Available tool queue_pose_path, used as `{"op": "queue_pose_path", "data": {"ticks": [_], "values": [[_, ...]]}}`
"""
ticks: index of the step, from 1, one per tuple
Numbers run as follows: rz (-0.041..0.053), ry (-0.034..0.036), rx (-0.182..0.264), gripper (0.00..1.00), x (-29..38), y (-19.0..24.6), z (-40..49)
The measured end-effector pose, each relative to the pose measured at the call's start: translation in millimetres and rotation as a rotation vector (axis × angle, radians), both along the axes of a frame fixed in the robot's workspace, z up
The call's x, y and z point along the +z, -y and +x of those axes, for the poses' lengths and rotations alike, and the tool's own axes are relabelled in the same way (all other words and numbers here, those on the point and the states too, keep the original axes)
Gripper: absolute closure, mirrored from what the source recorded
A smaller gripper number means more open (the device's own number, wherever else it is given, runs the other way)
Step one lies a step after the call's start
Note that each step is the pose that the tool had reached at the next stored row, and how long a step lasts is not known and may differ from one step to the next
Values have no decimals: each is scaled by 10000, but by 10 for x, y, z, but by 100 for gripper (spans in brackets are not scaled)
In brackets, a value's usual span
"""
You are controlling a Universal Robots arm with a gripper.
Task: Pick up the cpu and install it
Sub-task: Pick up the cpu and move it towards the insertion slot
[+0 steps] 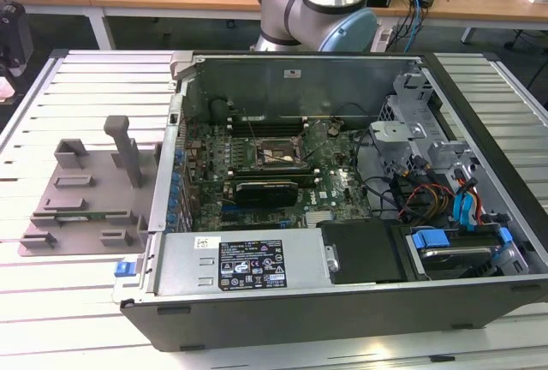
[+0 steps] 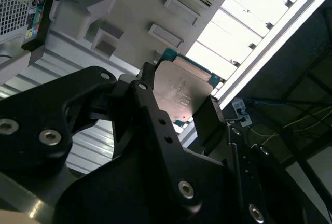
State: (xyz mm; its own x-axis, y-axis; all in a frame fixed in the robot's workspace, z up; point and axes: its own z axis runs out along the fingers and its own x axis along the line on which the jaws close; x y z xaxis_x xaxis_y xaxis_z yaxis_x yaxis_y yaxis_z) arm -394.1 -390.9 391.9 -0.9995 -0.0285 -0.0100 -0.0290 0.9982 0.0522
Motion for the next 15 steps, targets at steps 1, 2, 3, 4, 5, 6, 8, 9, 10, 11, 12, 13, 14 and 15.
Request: {"op": "queue_pose_path", "data": {"ticks": [1,2,3,4,5,6,8,9,10,11,12,13,14,15], "values": [[-2,-4,0,45,3,-1,12],[0,-1,0,45,1,0,53],[0,-1,0,45,1,0,99],[0,-1,0,45,1,0,138],[1,0,0,45,0,0,192],[-1,-2,0,45,1,0,241],[0,0,1,45,0,0,367],[-1,-2,1,45,1,0,415],[0,-1,0,45,1,0,467],[0,0,0,45,0,0,508],[0,0,0,45,0,0,528],[0,0,0,45,0,0,548],[-1,-1,0,45,1,0,595],[0,-1,1,45,1,0,638]]}}
